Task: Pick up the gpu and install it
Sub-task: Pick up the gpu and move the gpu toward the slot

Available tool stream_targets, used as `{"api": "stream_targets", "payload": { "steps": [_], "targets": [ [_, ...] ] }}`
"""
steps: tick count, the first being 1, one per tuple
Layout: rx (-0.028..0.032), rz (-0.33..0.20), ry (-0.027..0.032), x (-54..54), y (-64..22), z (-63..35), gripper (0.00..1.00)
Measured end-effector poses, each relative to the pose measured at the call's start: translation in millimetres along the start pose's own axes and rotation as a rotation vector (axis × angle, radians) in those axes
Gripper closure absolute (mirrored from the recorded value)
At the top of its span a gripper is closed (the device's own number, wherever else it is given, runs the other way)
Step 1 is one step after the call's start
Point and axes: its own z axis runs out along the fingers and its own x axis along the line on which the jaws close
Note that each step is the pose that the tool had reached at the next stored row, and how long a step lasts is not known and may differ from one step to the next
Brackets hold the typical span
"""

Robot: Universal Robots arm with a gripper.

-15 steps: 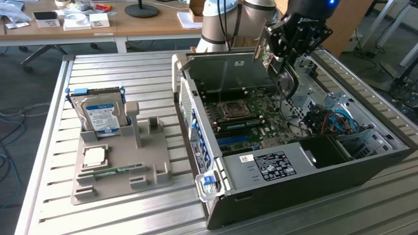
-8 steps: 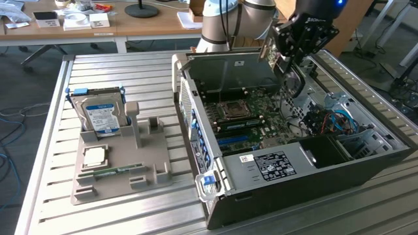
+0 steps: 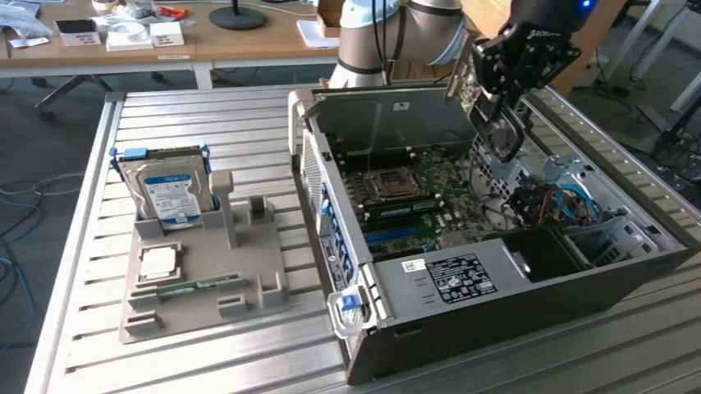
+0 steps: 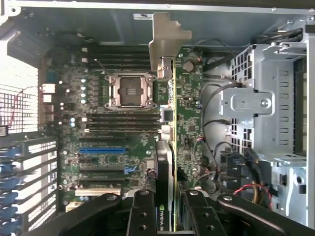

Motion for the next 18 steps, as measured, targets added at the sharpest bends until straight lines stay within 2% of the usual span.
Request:
{"api": "stream_targets", "payload": {
  "steps": [14, 18],
  "targets": [
    [-0.0014, 0.0, 0.0, -40.2, 0.9, 1.0, 0.73],
    [-0.0019, -0.001, 0.0, -43.3, 1.0, 1.1, 0.73]
  ]
}}
